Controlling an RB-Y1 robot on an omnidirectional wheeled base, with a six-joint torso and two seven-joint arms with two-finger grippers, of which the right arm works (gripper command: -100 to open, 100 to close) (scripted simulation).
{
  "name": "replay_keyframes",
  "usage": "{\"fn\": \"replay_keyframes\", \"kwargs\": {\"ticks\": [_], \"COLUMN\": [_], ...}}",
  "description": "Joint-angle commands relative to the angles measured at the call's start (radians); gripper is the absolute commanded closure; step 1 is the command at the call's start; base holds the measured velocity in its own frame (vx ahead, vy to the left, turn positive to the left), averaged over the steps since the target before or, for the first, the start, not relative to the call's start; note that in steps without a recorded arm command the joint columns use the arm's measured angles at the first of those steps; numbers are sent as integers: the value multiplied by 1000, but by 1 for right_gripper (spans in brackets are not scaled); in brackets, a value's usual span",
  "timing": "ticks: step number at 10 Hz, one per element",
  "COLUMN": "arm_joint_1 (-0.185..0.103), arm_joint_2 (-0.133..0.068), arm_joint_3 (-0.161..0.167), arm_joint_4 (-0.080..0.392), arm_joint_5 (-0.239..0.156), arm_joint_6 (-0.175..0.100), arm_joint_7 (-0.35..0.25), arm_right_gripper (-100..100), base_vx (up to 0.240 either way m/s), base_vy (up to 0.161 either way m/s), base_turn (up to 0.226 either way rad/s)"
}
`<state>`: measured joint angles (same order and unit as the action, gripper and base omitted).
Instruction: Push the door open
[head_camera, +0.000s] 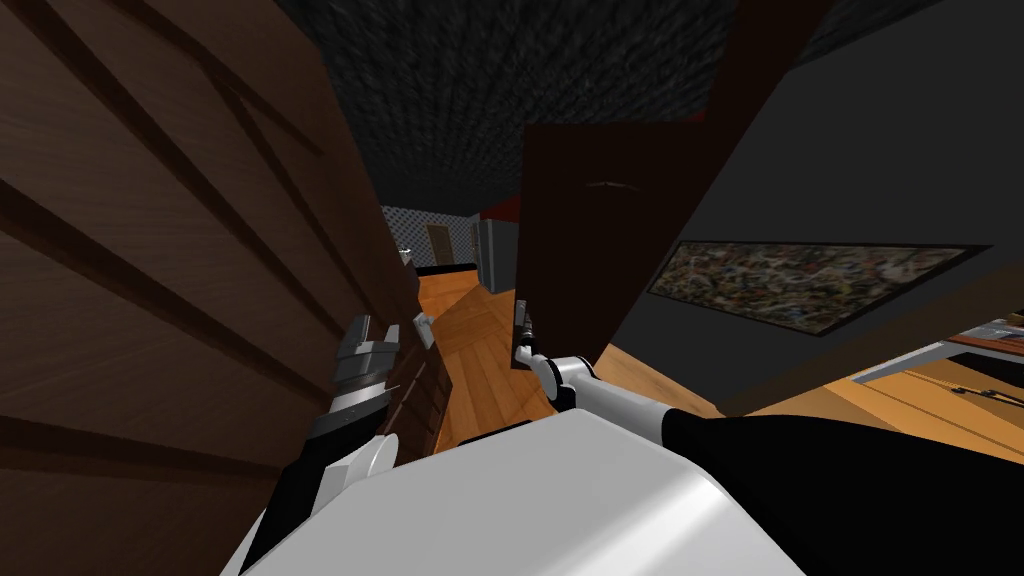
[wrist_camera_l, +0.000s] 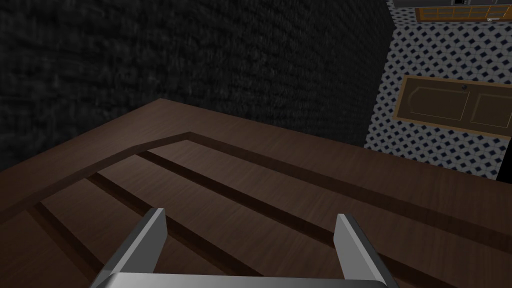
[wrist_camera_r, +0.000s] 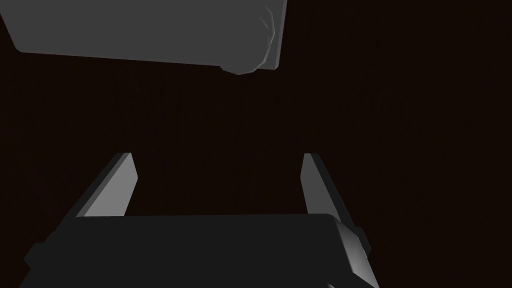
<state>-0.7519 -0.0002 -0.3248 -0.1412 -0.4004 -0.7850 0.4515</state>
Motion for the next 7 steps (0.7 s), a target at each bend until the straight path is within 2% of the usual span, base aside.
{"fn": "replay_keyframes", "kwargs": {"ticks": [1,2,3,5,6,7], "arm_joint_1": [50,66,66,66,37,66], "arm_joint_2": [5,5,5,5,5,5], "arm_joint_3": [-1,-1,-1,-1,-1,-1], "arm_joint_4": [-50,-99,-40,-90,12,-39], "arm_joint_5": [1,1,1,1,1,1], "arm_joint_6": [50,70,70,70,55,70], "arm_joint_7": [25,25,25,25,25,25], "arm_right_gripper": [-100,-100,-100,-100,-100,-100], "base_vx": [15,0,-9,-10,0,0], "base_vy": [-15,0,0,4,0,0], "base_turn": [0,0,1,-1,0,0]}}
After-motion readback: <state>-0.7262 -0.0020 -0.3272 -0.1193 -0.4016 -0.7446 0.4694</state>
